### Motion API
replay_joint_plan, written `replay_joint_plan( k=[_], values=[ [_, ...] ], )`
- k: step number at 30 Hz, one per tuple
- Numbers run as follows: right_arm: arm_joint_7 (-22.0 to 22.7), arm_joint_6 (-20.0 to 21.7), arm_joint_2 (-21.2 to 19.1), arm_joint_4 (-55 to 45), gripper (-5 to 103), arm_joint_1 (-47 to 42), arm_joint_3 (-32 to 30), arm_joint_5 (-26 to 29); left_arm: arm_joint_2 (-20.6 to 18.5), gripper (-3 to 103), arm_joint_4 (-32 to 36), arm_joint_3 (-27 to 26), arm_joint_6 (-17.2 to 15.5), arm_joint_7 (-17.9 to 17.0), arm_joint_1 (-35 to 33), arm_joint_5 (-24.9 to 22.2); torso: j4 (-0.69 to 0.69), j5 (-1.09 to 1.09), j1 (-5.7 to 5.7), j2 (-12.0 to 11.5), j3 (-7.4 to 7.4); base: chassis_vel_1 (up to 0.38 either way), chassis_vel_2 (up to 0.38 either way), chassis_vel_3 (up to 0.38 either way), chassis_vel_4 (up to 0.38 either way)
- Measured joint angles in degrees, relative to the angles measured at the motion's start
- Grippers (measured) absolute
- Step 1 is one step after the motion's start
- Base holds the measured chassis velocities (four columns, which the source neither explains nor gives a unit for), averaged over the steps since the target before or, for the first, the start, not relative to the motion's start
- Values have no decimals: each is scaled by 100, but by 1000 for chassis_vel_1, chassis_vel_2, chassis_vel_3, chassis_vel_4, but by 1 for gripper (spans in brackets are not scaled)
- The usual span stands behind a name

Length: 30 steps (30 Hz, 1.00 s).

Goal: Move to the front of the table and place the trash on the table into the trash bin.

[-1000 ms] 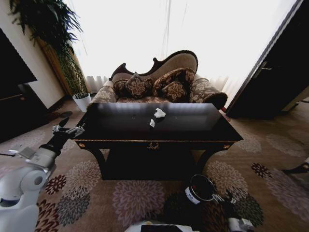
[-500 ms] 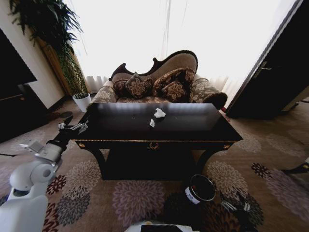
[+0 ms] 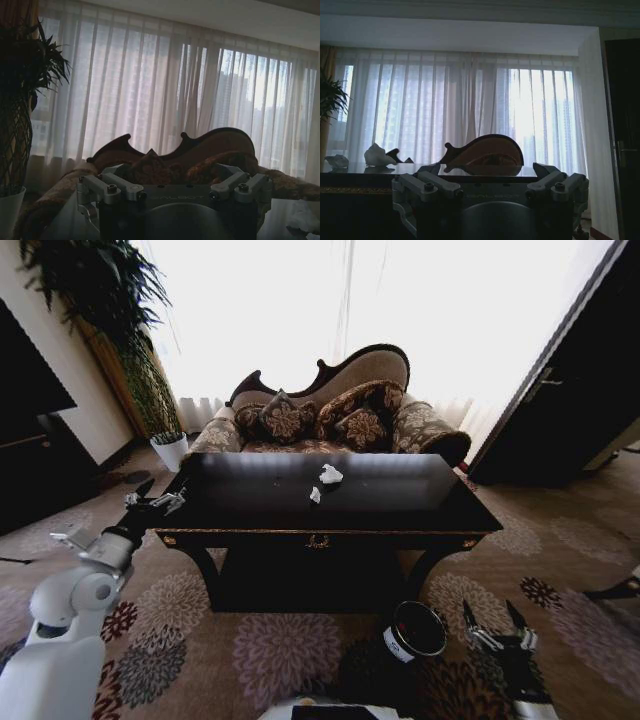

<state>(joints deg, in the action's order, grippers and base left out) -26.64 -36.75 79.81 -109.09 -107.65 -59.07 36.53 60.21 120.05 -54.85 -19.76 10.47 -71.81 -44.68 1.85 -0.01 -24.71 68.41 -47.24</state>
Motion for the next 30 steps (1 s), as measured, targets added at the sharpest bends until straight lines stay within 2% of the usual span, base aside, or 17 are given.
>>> replay_joint_plan(
  k=[7,10,11,15,21,26,28,29,30],
  values=[
    [224,161,-38,-732,100,-78,45,17,27,100,94,-40,1,1,-142,39,0,-1,0,0,0,0,0,0,0],
    [798,631,-67,-1315,100,114,412,-59,62,100,209,-71,2,1,-264,59,1,0,0,0,0,0,0,0,0],
    [798,631,-67,-1315,100,114,412,-59,62,100,209,-71,2,1,-264,59,1,0,0,0,0,0,0,0,0],
    [1596,1305,-186,-1785,100,511,884,-72,86,100,339,-172,5,-3,-481,89,0,0,0,0,0,0,0,0,0],
    [1890,1610,-416,-1888,100,853,1177,59,60,100,453,-362,9,-7,-649,69,0,0,0,0,0,0,0,0,0],
    [2160,1763,-771,-1780,100,1155,1345,254,-12,100,527,-562,-8,-11,-750,9,1,2,0,0,0,0,0,0,0],
    [2580,2038,-1567,-1571,100,1521,1436,279,-22,100,615,-698,-18,-12,-887,9,0,1,0,0,0,0,0,0,0],
    [2680,2122,-1834,-1528,100,1650,1471,344,-10,100,633,-720,-20,-12,-919,18,0,0,0,0,0,0,0,0,0],
    [2680,2122,-1834,-1528,100,1650,1471,344,-10,100,633,-720,-20,-12,-919,18,0,0,0,0,0,0,0,0,0]
  ],
)
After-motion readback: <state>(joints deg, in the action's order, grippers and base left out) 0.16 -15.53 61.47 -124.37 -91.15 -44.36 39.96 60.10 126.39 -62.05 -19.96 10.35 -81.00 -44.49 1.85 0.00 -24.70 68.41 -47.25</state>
